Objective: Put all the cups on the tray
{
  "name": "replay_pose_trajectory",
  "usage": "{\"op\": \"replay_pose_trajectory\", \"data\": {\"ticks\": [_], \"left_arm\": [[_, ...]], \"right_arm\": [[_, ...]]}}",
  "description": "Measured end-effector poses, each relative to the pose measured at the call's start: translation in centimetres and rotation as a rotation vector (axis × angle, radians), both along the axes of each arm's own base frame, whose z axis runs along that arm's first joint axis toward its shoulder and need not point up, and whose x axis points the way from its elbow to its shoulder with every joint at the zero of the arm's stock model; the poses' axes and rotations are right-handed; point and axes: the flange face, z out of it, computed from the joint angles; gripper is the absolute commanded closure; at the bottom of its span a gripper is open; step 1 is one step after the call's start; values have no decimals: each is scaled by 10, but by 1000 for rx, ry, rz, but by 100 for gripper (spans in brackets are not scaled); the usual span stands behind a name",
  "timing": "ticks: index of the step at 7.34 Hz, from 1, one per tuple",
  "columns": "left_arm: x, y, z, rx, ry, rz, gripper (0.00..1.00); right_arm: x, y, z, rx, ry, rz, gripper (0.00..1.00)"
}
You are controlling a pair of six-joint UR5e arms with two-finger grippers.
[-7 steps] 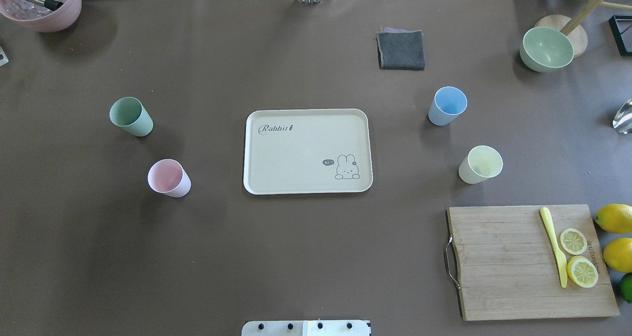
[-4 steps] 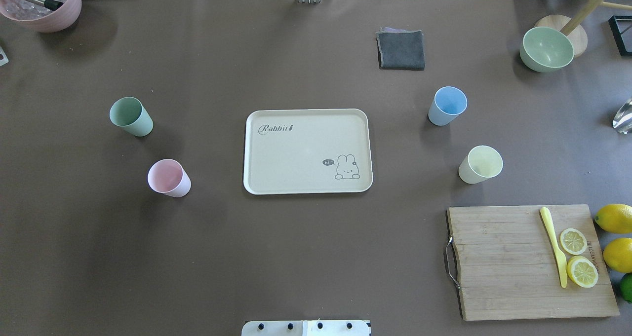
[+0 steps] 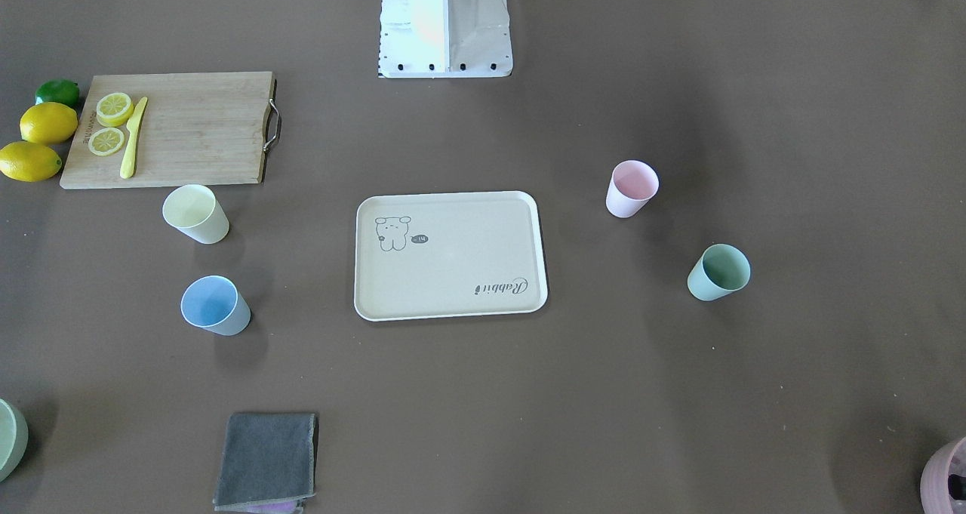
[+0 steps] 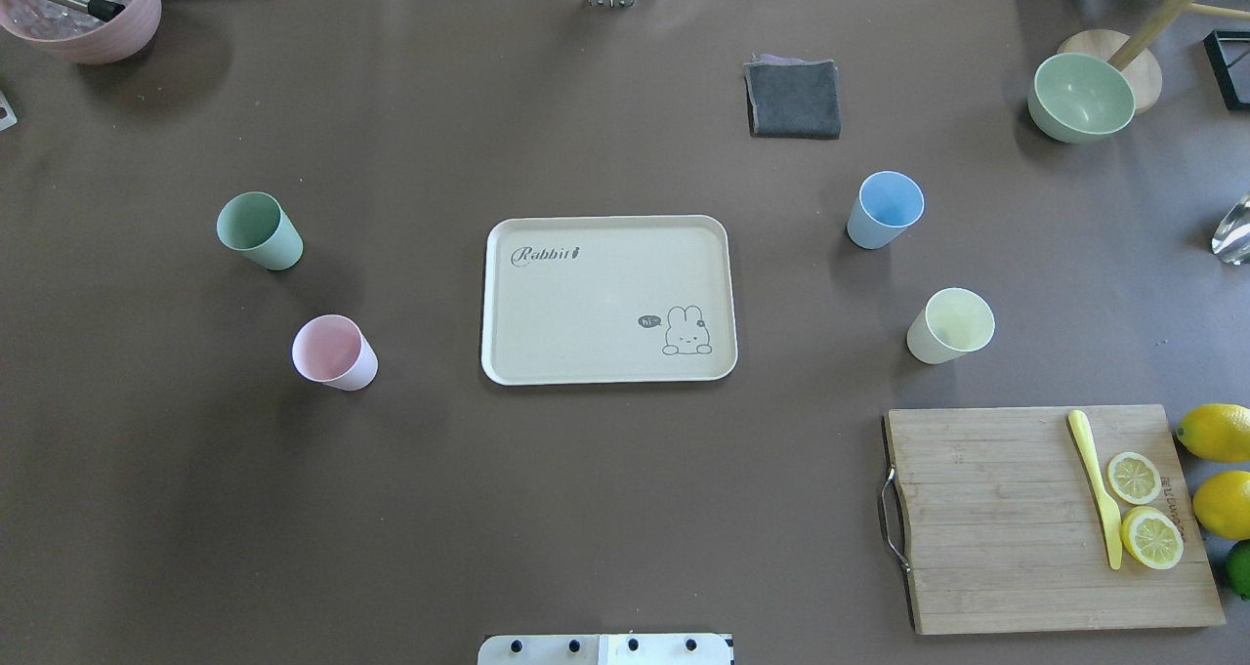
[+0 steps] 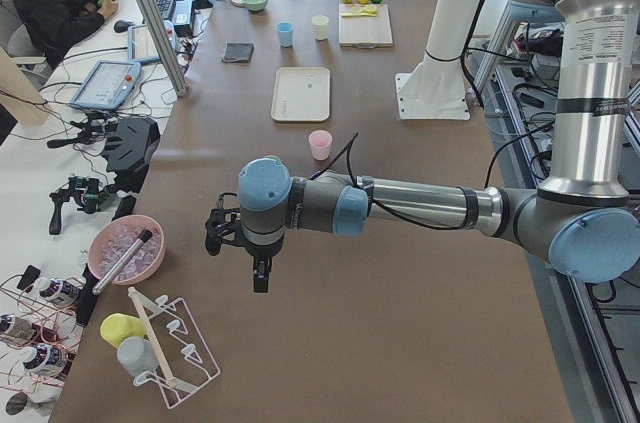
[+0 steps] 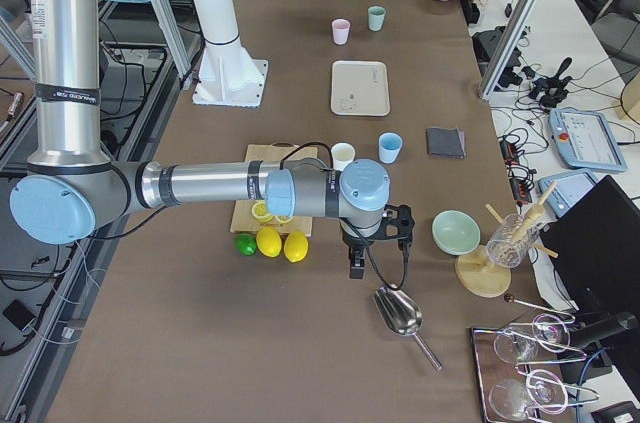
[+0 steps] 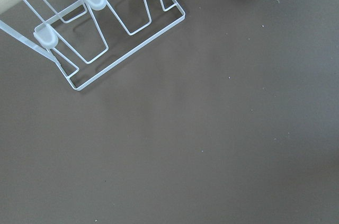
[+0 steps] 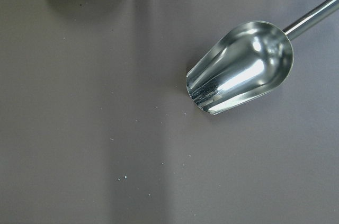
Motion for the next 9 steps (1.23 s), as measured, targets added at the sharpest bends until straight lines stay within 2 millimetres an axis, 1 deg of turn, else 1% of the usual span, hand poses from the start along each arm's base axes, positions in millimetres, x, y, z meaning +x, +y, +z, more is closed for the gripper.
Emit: {"op": "replay_pose_trajectory", "data": {"ticks": [4,5,6,7,8,9], "left_arm": [[0,1,1,-2,1,-1,2],[0,0,0,-1,0,-1,2],[0,-1,-4,8,1,1,2],[1,-2,-12,28,3,3,2],[4,-5,-18,44,4,12,2],[14,-8,-18,50,4,30,2]], "right_arm": [[0,-1,-8,23,3,-6,0],[-4,-4,-15,33,3,-10,0],[-17,-8,-30,51,2,-24,0],[-41,-14,-50,72,-1,-41,0],[-72,-21,-69,94,-13,-46,0],[-108,-25,-87,112,-38,-33,0]]}}
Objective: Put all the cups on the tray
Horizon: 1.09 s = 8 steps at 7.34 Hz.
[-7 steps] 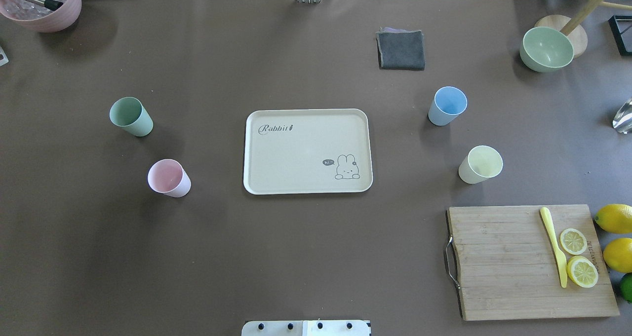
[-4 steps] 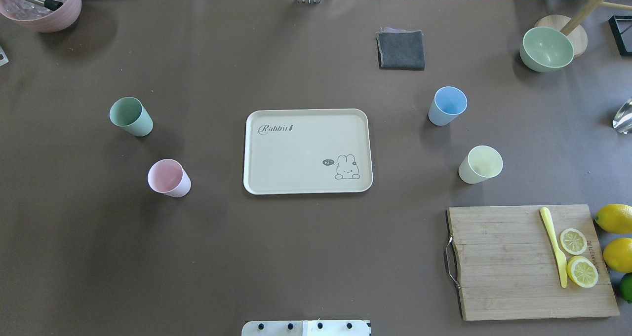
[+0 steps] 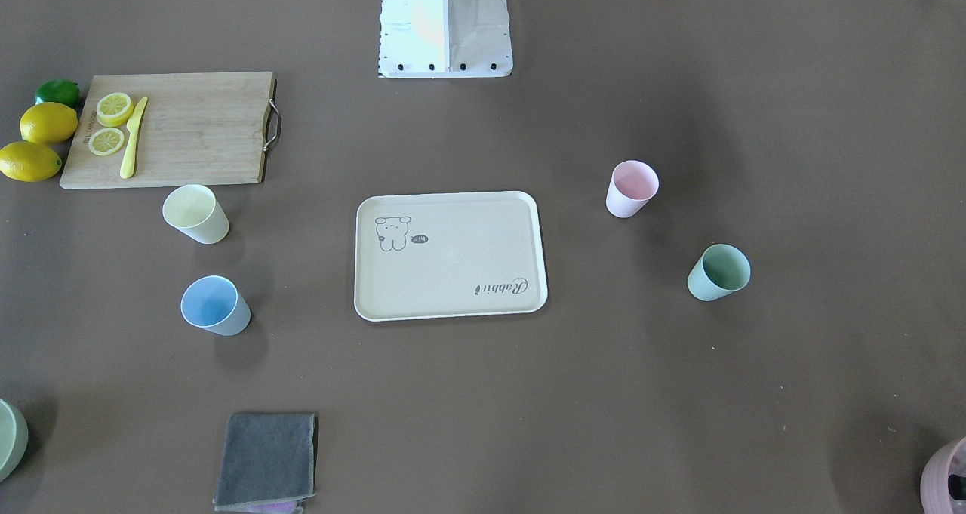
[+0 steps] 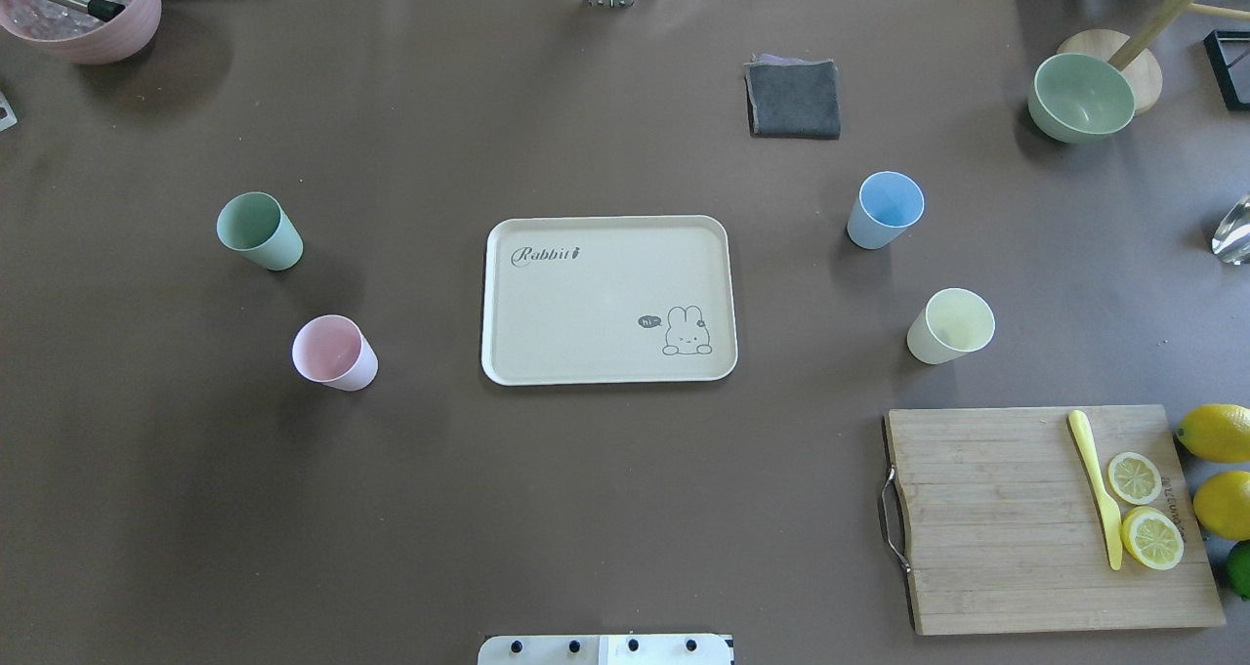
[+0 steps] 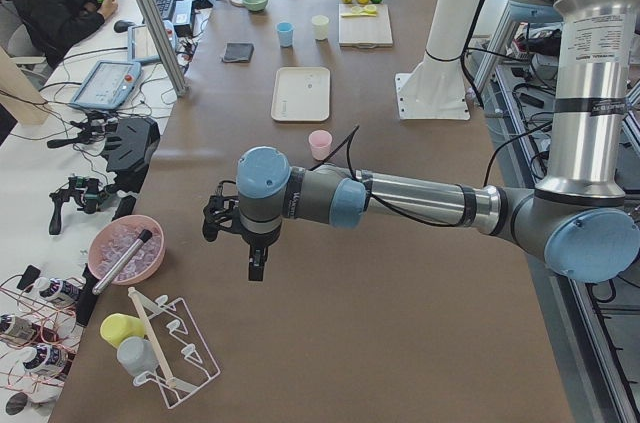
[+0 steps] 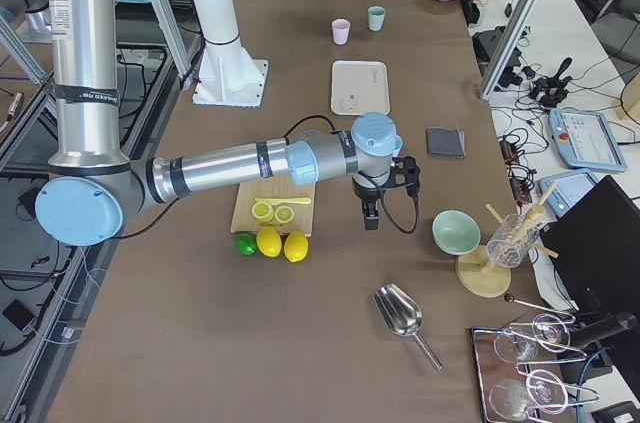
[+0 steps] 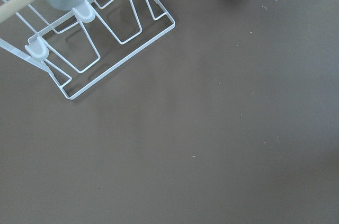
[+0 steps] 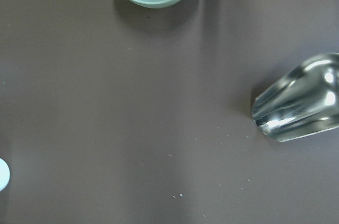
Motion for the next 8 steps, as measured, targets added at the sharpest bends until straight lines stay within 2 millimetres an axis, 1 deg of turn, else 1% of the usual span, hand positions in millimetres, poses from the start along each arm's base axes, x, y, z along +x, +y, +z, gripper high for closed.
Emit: {"op": "replay_pose_trajectory", "data": {"ticks": [2,3,4,5,6,7,8], "left_arm": [[13,-6,3,9,-2,29,2],[21,-10,3,23,-3,46,2],[32,-15,5,30,-4,64,2],[37,-17,5,35,-4,73,2],[39,-18,4,42,-5,76,2],[40,-19,3,50,-10,77,2],[40,-21,1,61,-20,76,2]], "right_arm": [[-74,-2,-39,15,-63,25,0],[-107,-1,-57,19,-83,19,0],[-135,3,-70,18,-88,14,0],[-161,10,-78,9,-75,17,0],[-189,20,-80,-10,-55,25,0],[-211,30,-79,-28,-37,32,0],[-221,38,-75,-35,-31,33,0]]}}
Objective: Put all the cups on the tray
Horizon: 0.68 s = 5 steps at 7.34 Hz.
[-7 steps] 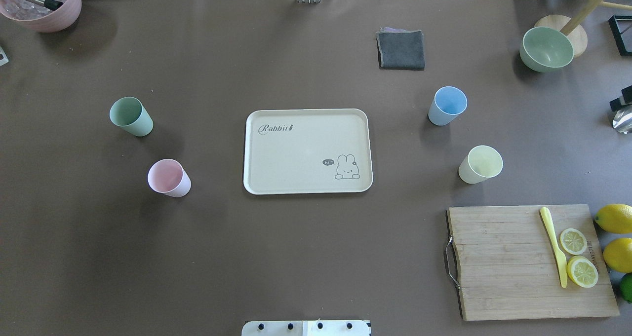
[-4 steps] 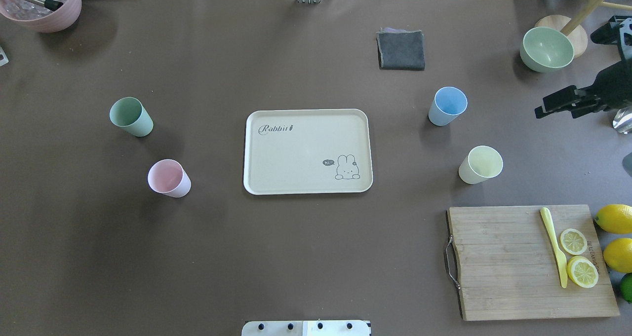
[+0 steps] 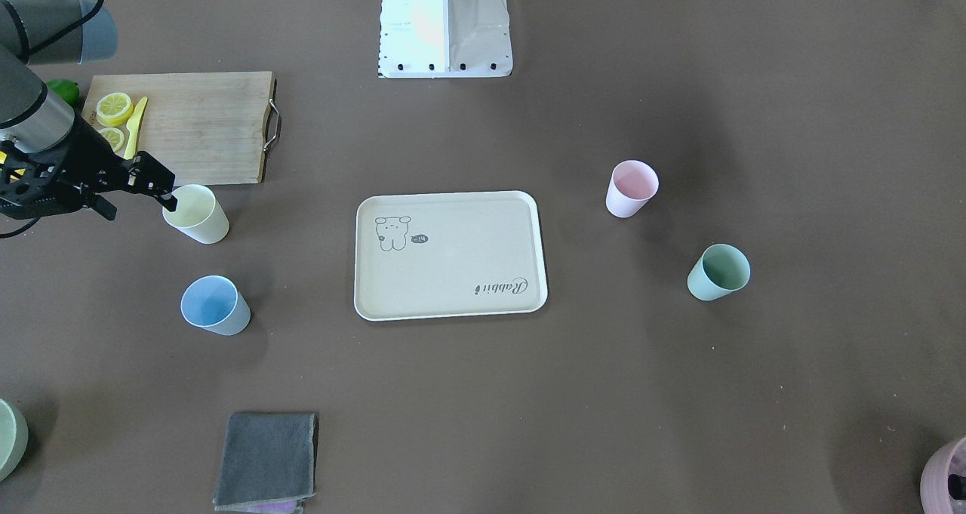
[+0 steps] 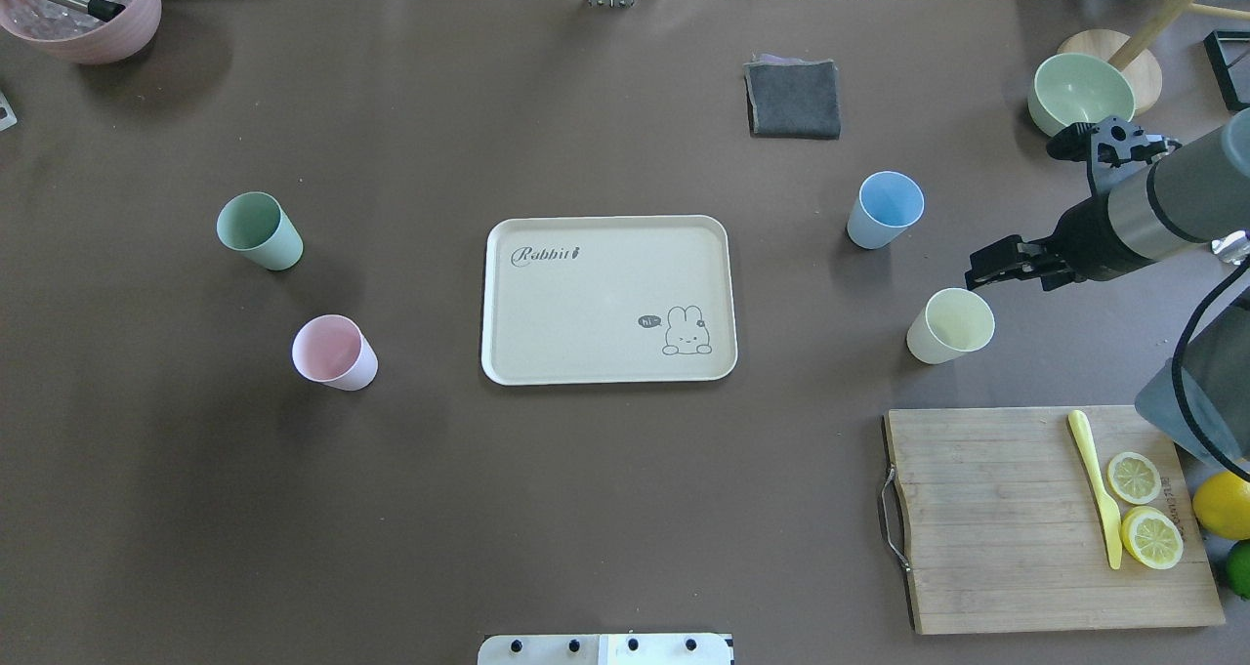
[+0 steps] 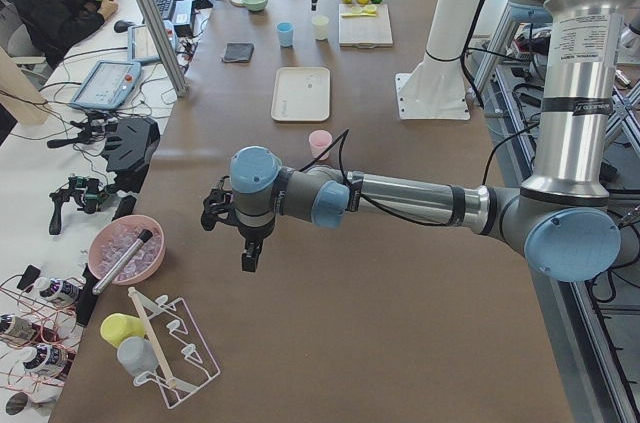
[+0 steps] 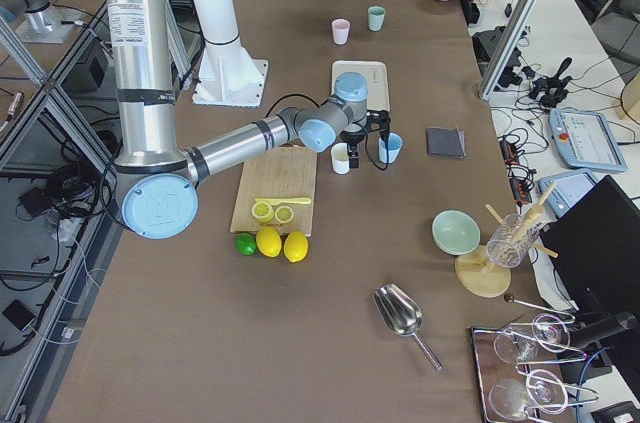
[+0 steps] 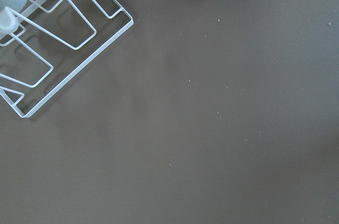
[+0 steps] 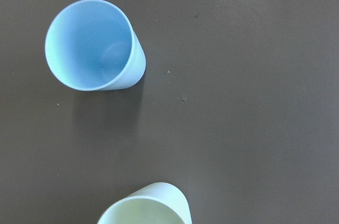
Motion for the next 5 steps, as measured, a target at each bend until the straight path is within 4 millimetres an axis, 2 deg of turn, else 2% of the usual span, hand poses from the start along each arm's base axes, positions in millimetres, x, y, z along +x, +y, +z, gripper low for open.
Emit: {"op": "replay_pose_trajectory", "data": {"ticks": [3,5], "left_arm": [[0,-6,-4,15,-17,-3,2],[1,-7,-5,16,-18,-4,2]], "right_arm": [[-6,20,22,-10,8,-15,0],[-19,27,24,-27,11,-20,2]]}}
